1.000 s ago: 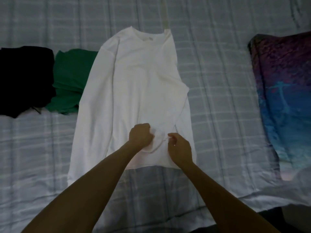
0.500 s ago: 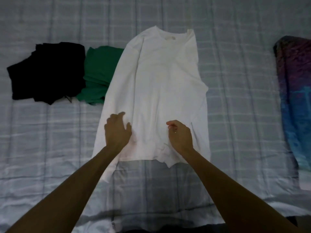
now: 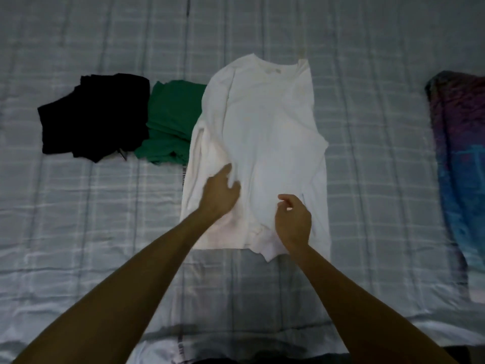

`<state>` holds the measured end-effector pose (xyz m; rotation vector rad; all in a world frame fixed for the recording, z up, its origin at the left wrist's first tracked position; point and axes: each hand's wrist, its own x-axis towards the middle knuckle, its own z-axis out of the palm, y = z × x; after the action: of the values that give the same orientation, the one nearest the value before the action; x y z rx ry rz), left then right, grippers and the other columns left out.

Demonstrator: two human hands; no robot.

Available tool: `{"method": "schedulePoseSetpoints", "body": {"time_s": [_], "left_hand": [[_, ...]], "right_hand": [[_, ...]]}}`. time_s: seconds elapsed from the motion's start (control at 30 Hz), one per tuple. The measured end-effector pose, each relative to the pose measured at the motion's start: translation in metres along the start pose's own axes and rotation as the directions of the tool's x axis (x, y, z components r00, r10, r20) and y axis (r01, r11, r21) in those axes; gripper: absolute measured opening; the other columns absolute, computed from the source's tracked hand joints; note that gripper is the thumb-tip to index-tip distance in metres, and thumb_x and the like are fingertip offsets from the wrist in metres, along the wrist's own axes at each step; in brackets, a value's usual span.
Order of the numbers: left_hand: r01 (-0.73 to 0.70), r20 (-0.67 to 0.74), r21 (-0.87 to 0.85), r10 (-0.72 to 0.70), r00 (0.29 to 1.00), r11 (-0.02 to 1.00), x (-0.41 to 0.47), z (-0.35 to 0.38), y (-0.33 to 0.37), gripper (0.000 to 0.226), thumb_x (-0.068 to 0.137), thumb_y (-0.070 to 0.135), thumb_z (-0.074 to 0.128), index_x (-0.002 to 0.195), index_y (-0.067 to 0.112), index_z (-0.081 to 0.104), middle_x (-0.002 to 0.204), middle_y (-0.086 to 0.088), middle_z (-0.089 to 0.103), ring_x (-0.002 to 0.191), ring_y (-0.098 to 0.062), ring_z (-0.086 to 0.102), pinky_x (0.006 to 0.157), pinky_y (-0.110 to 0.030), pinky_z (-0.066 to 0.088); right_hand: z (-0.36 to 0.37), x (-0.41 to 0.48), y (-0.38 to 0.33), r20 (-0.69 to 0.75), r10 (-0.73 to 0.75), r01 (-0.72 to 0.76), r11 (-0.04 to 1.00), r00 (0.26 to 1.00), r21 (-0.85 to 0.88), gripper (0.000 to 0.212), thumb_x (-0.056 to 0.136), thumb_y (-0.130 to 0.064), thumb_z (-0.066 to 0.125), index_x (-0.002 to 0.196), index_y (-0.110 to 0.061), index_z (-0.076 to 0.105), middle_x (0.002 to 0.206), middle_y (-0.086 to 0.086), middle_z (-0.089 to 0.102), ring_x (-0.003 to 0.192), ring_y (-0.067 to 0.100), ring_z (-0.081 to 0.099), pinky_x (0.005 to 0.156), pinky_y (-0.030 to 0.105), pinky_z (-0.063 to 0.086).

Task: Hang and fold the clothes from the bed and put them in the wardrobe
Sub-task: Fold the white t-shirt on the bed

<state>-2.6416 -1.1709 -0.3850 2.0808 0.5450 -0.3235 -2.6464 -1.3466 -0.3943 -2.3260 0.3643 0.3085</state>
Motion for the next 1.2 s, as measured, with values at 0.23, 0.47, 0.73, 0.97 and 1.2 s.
{"method": "schedulePoseSetpoints", "body": {"time_s": [0.23, 0.47, 0.73, 0.97, 1.2], "left_hand": [[0.045, 0.719, 0.022, -0.047, 0.693, 0.999, -0.029, 0.112, 0.081, 0.066, 0.097, 0.013, 0.048, 0.15, 0.024, 0.011, 0.146, -0.011, 0.041, 0.115, -0.029, 0.056, 0.091, -0.033, 0.049], [0.042, 0.345, -0.019, -0.033, 0.938, 0.999, -0.03, 0.077, 0.014, 0.024, 0.088, 0.004, 0.054, 0.106, 0.013, 0.067, 0.112, -0.011, 0.067, 0.087, -0.021, 0.063, 0.079, -0.029, 0.051], [-0.156, 0.226, 0.431, 0.062, 0.972, 0.889, -0.031, 0.056, -0.059, 0.047, 0.09, 0.031, 0.052, 0.133, 0.012, 0.048, 0.126, -0.014, 0.055, 0.112, -0.029, 0.053, 0.096, -0.034, 0.04], [0.025, 0.333, 0.247, -0.109, 0.937, 0.969, -0.041, 0.123, -0.02, 0.067, 0.086, 0.057, 0.053, 0.133, 0.011, 0.047, 0.133, -0.008, 0.053, 0.118, -0.026, 0.05, 0.1, -0.035, 0.037], [0.183, 0.526, 0.136, -0.228, 0.819, 0.974, -0.045, 0.128, 0.018, 0.057, 0.099, 0.044, 0.037, 0.076, 0.004, 0.071, 0.063, -0.001, 0.064, 0.056, -0.012, 0.06, 0.067, -0.018, 0.048]], "right_hand": [[-0.071, 0.012, 0.042, -0.207, 0.083, -0.096, 0.994, 0.975, -0.052, 0.025, 0.094, -0.009, 0.048, 0.109, -0.011, 0.067, 0.11, 0.005, 0.069, 0.1, 0.022, 0.063, 0.083, 0.024, 0.043], [-0.061, 0.002, 0.076, 0.038, 0.134, -0.131, 0.99, 0.99, -0.059, 0.026, 0.091, -0.008, 0.048, 0.109, -0.014, 0.066, 0.114, 0.003, 0.067, 0.105, 0.019, 0.06, 0.084, 0.018, 0.038], [-0.029, 0.002, 0.086, 0.246, 0.154, -0.109, 0.977, 0.957, -0.185, 0.056, 0.089, -0.033, 0.059, 0.14, -0.016, 0.041, 0.143, 0.011, 0.04, 0.13, 0.026, 0.04, 0.106, 0.035, 0.031], [-0.027, 0.002, 0.072, 0.125, 0.249, -0.255, 0.967, 0.96, 0.029, 0.046, 0.092, -0.028, 0.058, 0.134, -0.012, 0.047, 0.136, 0.007, 0.053, 0.122, 0.022, 0.05, 0.099, 0.023, 0.033], [-0.055, 0.012, 0.064, -0.21, 0.121, -0.12, 0.993, 0.97, 0.019, 0.03, 0.09, -0.017, 0.055, 0.12, -0.015, 0.06, 0.119, 0.007, 0.064, 0.109, 0.023, 0.059, 0.092, 0.031, 0.044]]}}
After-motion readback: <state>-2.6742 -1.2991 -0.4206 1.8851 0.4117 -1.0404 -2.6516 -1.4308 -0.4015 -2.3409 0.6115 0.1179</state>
